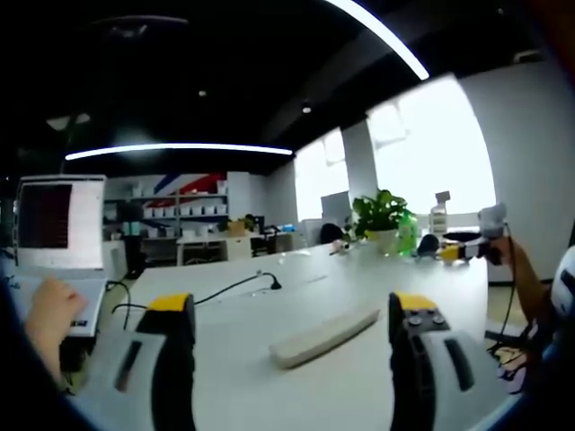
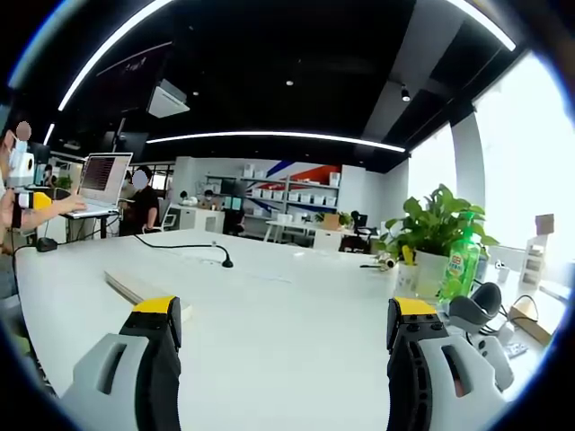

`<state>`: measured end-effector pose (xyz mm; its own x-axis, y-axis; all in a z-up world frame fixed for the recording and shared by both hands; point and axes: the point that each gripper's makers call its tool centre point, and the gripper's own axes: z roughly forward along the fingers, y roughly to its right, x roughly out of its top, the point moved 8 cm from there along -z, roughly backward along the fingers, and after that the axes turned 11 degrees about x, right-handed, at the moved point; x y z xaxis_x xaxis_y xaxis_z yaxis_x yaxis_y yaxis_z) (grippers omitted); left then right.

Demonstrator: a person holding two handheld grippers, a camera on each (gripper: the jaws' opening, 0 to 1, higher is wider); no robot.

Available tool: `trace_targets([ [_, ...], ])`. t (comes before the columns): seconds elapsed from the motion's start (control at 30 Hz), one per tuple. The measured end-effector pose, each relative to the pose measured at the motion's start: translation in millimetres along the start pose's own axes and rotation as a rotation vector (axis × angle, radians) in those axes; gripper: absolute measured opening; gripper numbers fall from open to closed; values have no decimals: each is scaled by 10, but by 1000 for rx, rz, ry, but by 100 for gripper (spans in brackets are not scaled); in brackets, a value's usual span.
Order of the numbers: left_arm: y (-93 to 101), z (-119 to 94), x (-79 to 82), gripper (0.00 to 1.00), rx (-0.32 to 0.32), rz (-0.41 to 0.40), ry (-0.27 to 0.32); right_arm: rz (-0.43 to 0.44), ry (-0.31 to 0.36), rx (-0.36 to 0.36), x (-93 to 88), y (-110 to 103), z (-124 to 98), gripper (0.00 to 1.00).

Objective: Arrange the utensils inside the cutlery case until each visible utensil rests in its matching compartment.

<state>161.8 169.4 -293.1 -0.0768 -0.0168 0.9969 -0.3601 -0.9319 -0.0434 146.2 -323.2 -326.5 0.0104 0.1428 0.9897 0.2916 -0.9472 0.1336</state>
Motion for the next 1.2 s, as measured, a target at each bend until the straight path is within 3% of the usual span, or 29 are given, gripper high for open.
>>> trace_targets([
  [1.2, 19, 14, -9, 94, -4, 0, -8, -3, -5, 4, -3, 8, 16, 99],
])
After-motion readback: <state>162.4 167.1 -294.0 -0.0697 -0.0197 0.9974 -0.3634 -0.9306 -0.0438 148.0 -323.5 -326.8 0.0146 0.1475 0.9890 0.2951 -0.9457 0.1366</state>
